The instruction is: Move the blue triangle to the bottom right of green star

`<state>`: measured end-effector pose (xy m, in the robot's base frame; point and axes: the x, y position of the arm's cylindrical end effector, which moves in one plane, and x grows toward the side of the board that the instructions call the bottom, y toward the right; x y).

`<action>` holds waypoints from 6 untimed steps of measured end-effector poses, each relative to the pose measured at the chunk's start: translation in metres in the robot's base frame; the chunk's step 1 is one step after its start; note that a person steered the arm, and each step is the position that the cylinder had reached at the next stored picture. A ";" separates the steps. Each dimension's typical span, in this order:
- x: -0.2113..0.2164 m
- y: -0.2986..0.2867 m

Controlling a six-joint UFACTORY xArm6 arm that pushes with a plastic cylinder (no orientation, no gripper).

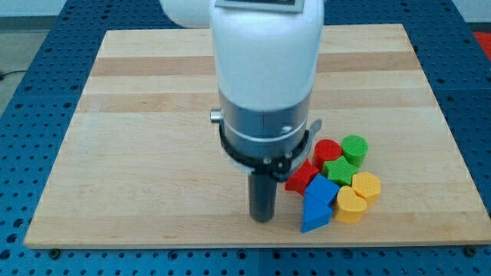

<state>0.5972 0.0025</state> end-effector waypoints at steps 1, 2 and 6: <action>0.021 0.002; 0.021 0.004; 0.021 0.038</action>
<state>0.6179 0.0408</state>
